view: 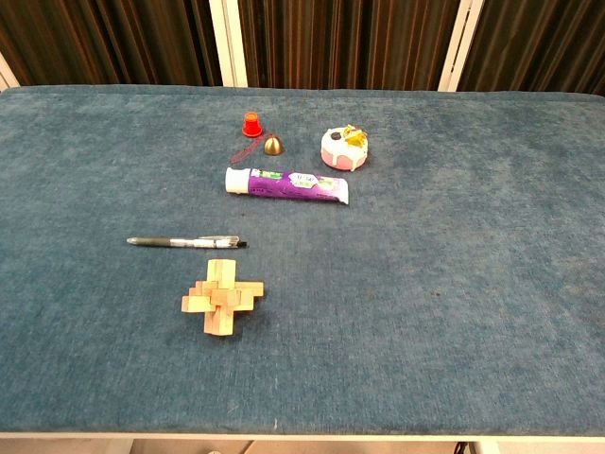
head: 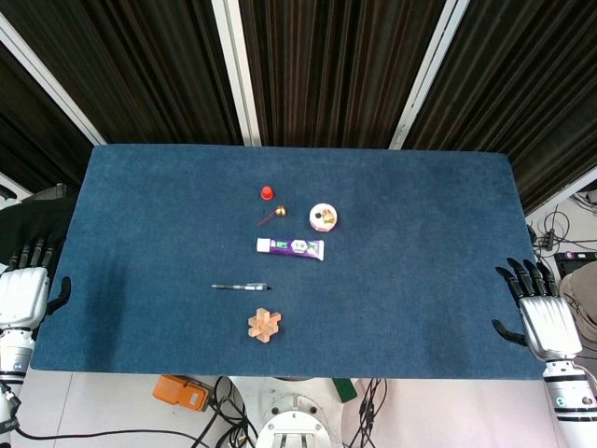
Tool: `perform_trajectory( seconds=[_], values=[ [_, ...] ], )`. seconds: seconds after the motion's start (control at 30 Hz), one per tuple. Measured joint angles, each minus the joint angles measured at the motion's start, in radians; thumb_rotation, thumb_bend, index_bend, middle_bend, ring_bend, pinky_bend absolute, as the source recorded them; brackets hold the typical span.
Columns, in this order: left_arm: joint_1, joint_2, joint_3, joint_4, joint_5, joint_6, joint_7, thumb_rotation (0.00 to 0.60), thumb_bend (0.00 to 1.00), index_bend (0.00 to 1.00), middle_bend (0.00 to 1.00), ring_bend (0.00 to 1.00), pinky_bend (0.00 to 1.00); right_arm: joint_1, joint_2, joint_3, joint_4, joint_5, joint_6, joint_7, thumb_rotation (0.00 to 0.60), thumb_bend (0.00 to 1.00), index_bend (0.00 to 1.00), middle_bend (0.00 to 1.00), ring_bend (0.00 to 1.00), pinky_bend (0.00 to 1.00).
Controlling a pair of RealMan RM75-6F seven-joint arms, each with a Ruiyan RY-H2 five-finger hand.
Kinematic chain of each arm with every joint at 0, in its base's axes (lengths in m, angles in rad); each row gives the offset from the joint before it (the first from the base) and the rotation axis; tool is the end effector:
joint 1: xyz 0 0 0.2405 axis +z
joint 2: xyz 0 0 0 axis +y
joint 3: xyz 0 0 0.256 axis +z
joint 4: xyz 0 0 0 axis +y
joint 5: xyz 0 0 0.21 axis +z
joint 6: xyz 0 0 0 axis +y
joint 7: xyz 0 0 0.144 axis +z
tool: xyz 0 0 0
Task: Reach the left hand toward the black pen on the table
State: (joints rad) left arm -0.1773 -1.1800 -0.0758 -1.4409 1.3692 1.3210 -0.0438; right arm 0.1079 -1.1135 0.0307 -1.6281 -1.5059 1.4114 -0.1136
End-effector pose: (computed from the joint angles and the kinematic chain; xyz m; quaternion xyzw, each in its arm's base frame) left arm -0.3457 0.2189 0.1491 -0.5960 -0.4126 -0.3397 0.5993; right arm -0.3090 -0.1833 0.1467 0.6385 -0.3734 0.3396 0.5810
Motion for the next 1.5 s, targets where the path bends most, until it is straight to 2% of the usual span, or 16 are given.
perform_trajectory(
  seconds=[0.7, 0.8, 0.97, 1.17, 1.33, 1.5],
  values=[
    [0.002, 0.007, 0.009, -0.048, 0.022, 0.015, 0.015, 0.600, 0.42, 0.12, 0.03, 0.00, 0.13, -0.001, 0.008, -0.001, -0.001, 0.003, -0.002, 0.009, 0.600, 0.36, 0.21, 0.12, 0.03, 0.04],
    [-0.005, 0.016, 0.021, -0.093, 0.048, -0.002, -0.032, 0.600, 0.41, 0.12, 0.03, 0.00, 0.13, -0.002, 0.007, 0.000, -0.001, 0.004, 0.001, 0.005, 0.600, 0.36, 0.21, 0.12, 0.03, 0.04],
    [-0.053, 0.027, 0.058, -0.171, 0.164, -0.078, -0.090, 0.600, 0.37, 0.12, 0.03, 0.00, 0.13, -0.005, 0.006, 0.000, -0.003, 0.007, 0.004, 0.001, 0.600, 0.36, 0.21, 0.12, 0.03, 0.04],
    [-0.126, -0.023, 0.057, -0.228, 0.162, -0.176, 0.060, 0.600, 0.33, 0.17, 0.03, 0.00, 0.13, -0.002, 0.008, 0.003, -0.002, 0.013, -0.003, 0.008, 0.600, 0.36, 0.21, 0.12, 0.03, 0.04],
    [-0.207, -0.126, 0.032, -0.240, 0.079, -0.287, 0.185, 0.600, 0.31, 0.21, 0.03, 0.00, 0.13, -0.002, 0.010, 0.001, -0.003, 0.008, -0.004, 0.013, 0.600, 0.36, 0.21, 0.12, 0.03, 0.04],
    [-0.261, -0.209, 0.009, -0.218, 0.013, -0.342, 0.250, 0.600, 0.28, 0.25, 0.03, 0.00, 0.13, 0.000, 0.011, 0.001, -0.001, 0.009, -0.010, 0.018, 0.600, 0.36, 0.21, 0.12, 0.03, 0.04]
  ],
)
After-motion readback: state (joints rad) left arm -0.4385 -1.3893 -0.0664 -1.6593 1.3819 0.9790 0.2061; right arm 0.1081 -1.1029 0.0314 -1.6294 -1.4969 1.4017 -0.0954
